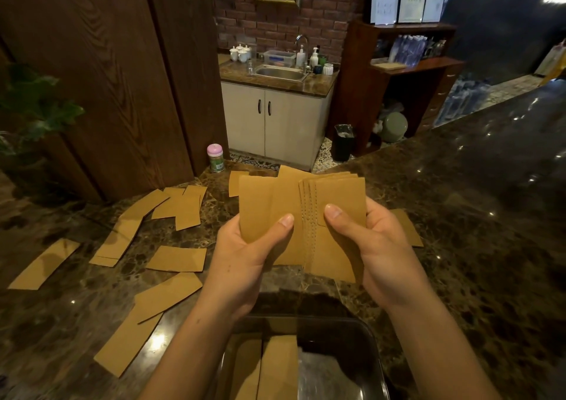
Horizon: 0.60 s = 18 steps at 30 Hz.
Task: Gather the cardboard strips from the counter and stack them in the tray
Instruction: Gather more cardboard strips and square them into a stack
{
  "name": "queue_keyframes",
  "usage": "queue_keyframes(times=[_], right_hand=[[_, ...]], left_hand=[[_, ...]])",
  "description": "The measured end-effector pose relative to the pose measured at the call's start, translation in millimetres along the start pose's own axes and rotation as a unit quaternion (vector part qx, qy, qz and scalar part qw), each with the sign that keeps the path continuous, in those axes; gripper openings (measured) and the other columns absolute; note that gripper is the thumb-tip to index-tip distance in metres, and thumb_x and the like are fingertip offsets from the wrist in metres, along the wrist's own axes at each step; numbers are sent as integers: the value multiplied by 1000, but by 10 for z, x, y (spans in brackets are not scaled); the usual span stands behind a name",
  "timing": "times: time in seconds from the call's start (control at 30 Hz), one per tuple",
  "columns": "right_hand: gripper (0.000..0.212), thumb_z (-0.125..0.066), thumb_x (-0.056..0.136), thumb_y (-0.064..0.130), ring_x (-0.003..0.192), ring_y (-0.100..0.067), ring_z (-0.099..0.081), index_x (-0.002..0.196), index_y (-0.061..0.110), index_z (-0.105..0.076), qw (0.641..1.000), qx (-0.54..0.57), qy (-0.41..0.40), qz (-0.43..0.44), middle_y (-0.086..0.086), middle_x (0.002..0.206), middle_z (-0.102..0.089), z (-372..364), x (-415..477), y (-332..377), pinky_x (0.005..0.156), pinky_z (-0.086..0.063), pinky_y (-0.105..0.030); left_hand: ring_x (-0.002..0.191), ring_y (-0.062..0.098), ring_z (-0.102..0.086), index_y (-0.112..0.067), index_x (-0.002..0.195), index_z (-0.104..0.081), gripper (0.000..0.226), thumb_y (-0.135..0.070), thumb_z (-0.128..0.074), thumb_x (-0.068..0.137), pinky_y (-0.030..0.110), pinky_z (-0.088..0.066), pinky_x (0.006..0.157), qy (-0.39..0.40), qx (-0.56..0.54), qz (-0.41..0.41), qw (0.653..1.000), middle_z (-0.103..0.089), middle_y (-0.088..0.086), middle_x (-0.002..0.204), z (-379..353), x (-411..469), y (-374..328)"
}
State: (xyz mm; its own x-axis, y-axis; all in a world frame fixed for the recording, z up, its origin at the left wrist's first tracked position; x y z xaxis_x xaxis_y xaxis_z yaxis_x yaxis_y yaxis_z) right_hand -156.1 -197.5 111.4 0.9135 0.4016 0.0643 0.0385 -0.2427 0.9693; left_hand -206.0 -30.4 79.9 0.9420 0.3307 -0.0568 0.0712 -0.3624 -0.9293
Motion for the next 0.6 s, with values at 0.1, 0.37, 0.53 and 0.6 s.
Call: queue_keyframes(times=[0.1, 0.37, 0.53, 0.6], right_hand=[[33, -65, 91, 24, 104, -17, -76, 124, 21, -67, 996, -68, 10, 62, 1, 114, -79, -14, 17, 93, 80, -63, -29], [35, -69, 92, 12, 116, -22, -68, 126, 18, -66, 754, -453, 243, 410, -3, 126, -74, 175, -3, 327, 95, -58, -33], [32, -61, 94, 20, 123, -20, -65, 122, 20, -76, 627, -585, 307, 412, 3, 134, -71, 243, -53, 252, 97, -58, -37], [34, -60, 93, 23, 126, -18, -63, 123, 21, -75, 627, -597, 309, 394, 3, 139, -68, 294, -58, 247, 101, -57, -34]], left_hand=[[100, 23, -75, -14, 119, -67, 43, -28, -75, 80, 33, -61, 76, -6, 17, 15, 1000, -78, 8, 108, 15, -20, 0], [98, 34, -71, -11, 122, -71, 57, -55, -62, 88, 46, -57, 89, 58, -122, 205, 969, -74, 21, 112, 86, -69, -109], [96, 32, -74, -1, 125, -60, 54, -7, -82, 76, 40, -63, 78, 82, -56, 144, 985, -75, 21, 108, 120, -80, -82], [91, 30, -76, -2, 121, -60, 45, 3, -76, 79, 39, -64, 74, 52, -79, 130, 987, -78, 17, 100, 134, -77, -43]])
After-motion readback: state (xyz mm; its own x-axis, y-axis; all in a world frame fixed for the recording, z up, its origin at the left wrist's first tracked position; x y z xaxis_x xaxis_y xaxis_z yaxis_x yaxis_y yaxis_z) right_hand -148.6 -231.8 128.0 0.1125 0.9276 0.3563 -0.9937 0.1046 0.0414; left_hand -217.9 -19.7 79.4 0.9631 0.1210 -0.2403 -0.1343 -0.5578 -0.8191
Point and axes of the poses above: each hand's wrist, its own x-axis towards the middle knuckle, its own z-axis out of the back of the hand, y = z × x, the point moved 2 cm from there along x, towards the middle knuckle
